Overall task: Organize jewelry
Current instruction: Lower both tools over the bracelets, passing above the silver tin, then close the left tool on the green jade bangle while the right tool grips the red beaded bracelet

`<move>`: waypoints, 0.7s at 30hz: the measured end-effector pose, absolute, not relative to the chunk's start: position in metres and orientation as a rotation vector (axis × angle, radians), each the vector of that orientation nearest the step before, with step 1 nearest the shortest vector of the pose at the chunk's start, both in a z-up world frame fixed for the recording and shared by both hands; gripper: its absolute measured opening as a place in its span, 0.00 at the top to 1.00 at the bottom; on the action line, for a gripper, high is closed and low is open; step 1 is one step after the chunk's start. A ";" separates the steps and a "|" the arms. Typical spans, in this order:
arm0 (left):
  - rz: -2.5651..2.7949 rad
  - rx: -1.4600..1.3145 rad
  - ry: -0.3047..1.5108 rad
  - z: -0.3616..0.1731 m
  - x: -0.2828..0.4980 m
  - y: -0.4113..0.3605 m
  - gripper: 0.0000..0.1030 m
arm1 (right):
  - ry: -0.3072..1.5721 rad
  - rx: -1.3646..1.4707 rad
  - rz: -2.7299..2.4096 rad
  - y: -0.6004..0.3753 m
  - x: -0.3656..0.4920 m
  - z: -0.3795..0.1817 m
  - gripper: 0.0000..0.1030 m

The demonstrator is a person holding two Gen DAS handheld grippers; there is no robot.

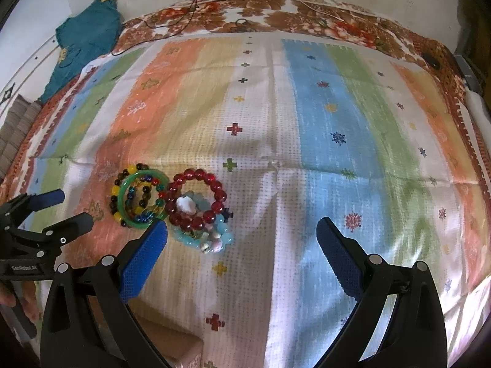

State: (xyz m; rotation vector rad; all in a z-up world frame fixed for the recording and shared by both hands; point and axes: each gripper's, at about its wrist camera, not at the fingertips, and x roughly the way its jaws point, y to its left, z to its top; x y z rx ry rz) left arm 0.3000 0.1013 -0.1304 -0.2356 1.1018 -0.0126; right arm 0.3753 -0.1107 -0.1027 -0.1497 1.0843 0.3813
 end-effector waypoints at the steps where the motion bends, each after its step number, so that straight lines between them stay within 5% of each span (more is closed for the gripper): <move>1: -0.012 -0.235 1.106 -0.132 0.301 0.101 0.10 | 1.086 -0.160 0.375 -0.110 0.377 -0.104 0.04; 18: -0.015 -0.189 1.124 -0.145 0.325 0.094 0.27 | 1.107 -0.212 0.348 -0.092 0.397 -0.124 0.04; 21: -0.016 -0.180 1.134 -0.150 0.327 0.093 0.30 | 1.093 -0.212 0.331 -0.090 0.399 -0.126 0.12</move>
